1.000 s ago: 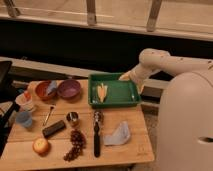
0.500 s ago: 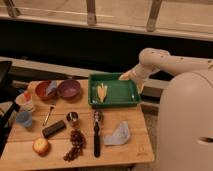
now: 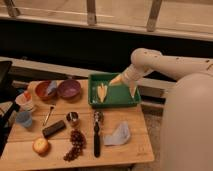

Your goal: Wipe purple bowl with brush

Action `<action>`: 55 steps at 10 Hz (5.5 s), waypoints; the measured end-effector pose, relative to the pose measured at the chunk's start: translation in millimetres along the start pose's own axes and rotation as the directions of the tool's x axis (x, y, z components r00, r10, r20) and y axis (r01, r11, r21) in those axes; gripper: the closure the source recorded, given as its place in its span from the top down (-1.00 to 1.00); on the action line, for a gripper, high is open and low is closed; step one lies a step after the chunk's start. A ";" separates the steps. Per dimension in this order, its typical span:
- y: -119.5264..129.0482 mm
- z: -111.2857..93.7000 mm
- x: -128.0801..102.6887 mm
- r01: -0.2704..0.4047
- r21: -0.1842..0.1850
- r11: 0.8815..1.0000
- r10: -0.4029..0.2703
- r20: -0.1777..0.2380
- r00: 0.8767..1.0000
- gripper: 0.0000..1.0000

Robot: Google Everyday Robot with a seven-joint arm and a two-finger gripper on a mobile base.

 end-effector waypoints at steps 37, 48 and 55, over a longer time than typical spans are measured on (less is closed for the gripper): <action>26.2 102.4 162.3 0.308 0.181 0.934 -0.270 -0.208 0.940 -1.00; 151.4 39.3 102.2 0.703 0.025 0.711 -0.690 -0.165 0.704 -1.00; 155.6 38.5 100.3 0.724 0.037 0.688 -0.710 -0.171 0.683 -1.00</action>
